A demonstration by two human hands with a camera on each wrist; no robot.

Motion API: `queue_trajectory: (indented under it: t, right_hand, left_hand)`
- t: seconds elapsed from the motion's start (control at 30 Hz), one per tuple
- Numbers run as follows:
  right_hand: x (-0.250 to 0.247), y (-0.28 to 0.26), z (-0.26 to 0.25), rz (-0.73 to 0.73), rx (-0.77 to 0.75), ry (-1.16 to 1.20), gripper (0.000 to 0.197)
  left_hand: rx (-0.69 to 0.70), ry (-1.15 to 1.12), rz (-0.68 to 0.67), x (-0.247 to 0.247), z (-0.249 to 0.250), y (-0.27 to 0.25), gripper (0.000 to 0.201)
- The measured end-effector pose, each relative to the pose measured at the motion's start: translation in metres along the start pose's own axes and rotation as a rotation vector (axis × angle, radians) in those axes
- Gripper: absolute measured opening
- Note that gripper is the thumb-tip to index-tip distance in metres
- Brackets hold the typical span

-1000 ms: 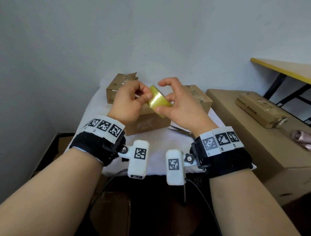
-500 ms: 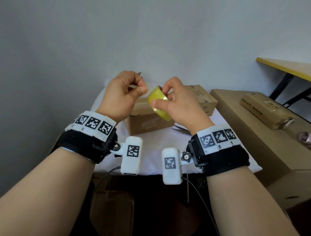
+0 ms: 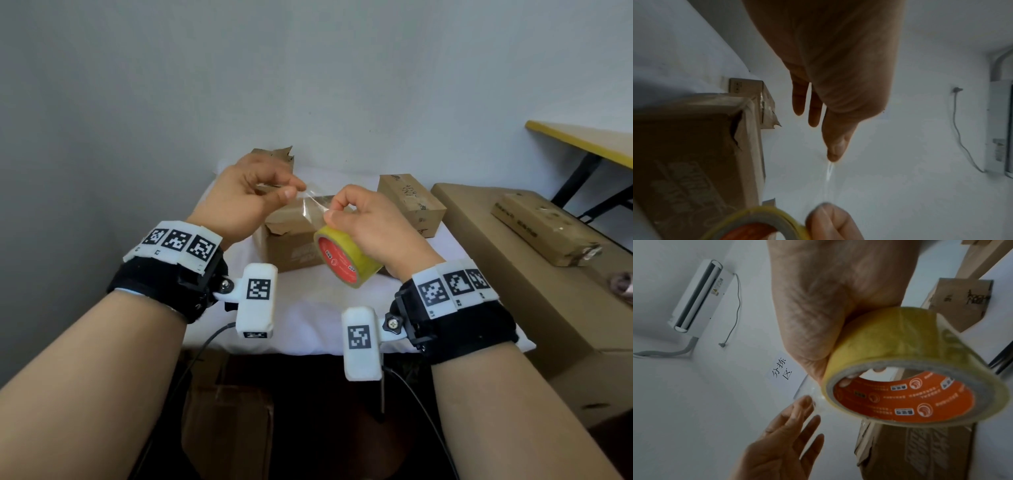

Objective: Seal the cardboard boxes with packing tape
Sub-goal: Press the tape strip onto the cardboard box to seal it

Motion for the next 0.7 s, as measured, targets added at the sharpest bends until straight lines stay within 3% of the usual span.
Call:
queue_trajectory:
  t: [0.17,0.23,0.4,0.7]
  right_hand:
    - [-0.002,0.001,0.009,0.011,0.09,0.033,0.015]
    - [-0.002,0.001,0.01,-0.01,0.109,0.045,0.017]
    - [-0.004,0.002,0.008,-0.018,0.152,0.114,0.012]
    - [0.002,0.004,0.007,-0.026,0.198,0.144,0.02]
  left_hand:
    - [-0.206,0.023,-0.147,-0.002,-0.024,0.002,0.093]
    - [-0.248,0.066,-0.168,-0.004,-0.031,0.003,0.105]
    - [-0.311,0.317,-0.27,0.0,-0.055,0.003,0.115]
    - [-0.346,0.304,-0.149,0.012,-0.071,0.0,0.095]
Point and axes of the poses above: each hand's wrist, its own y-axis towards the middle knuckle, its own x-axis out of the palm, z = x × y, the point moved 1 cm from there along y, towards the middle knuckle, and after that the axes turned 7 degrees about z, right-handed, at the moved point
